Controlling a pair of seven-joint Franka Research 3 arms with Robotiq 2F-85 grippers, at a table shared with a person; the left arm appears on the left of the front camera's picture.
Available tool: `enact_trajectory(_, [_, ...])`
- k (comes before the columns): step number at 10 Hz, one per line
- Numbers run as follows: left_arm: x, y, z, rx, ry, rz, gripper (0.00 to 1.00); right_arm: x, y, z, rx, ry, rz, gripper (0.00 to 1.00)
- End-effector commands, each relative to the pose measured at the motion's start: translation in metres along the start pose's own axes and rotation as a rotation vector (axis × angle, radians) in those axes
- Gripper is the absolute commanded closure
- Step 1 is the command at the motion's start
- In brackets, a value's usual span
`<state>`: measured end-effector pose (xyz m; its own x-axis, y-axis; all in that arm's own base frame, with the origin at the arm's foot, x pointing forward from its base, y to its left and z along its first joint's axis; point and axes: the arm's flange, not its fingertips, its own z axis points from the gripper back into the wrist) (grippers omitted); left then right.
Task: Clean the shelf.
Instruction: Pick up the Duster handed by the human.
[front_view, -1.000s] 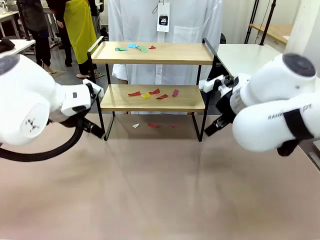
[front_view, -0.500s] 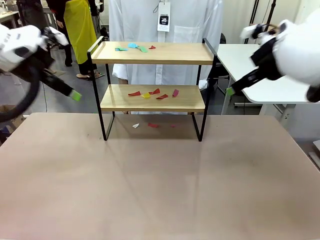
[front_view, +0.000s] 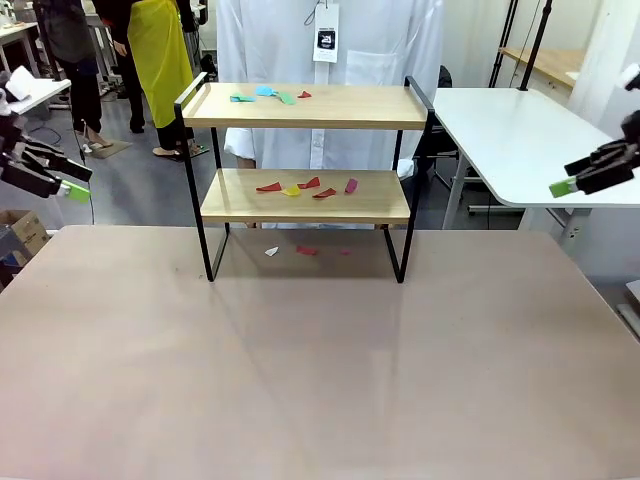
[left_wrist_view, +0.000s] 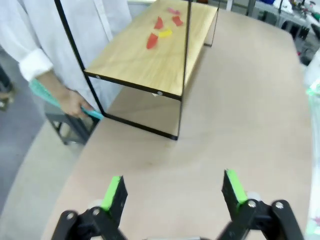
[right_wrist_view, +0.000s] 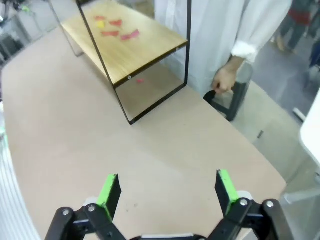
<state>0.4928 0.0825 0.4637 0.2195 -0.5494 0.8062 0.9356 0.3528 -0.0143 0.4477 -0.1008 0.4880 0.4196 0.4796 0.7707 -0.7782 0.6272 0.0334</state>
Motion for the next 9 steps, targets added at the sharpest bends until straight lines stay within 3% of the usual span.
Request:
enact_trajectory(1, [-0.014,0.040,-0.013,0.026,-0.045,0.003,0.00,-0.018,-0.050,-0.020,0.172,-0.078,0.020,0.00])
enact_trajectory(2, [-0.027,0.045,-0.011,-0.013,-0.120,-0.023,0.00,-0.038,-0.068,-0.021,0.214,-0.161,0.002,0.00])
enact_trajectory(4, [-0.032,0.038,-0.004,0.001,-0.170,-0.044,0.00,-0.053,-0.074,-0.024,0.225,-0.246,-0.020,0.00])
enact_trajectory(5, [-0.039,0.041,-0.017,-0.001,-0.109,0.002,0.00,-0.040,-0.040,-0.009,0.162,-0.192,0.014,0.00])
enact_trajectory(9, [-0.039,0.041,-0.017,-0.001,-0.109,0.002,0.00,-0.040,-0.040,-0.009,0.162,-0.192,0.014,0.00])
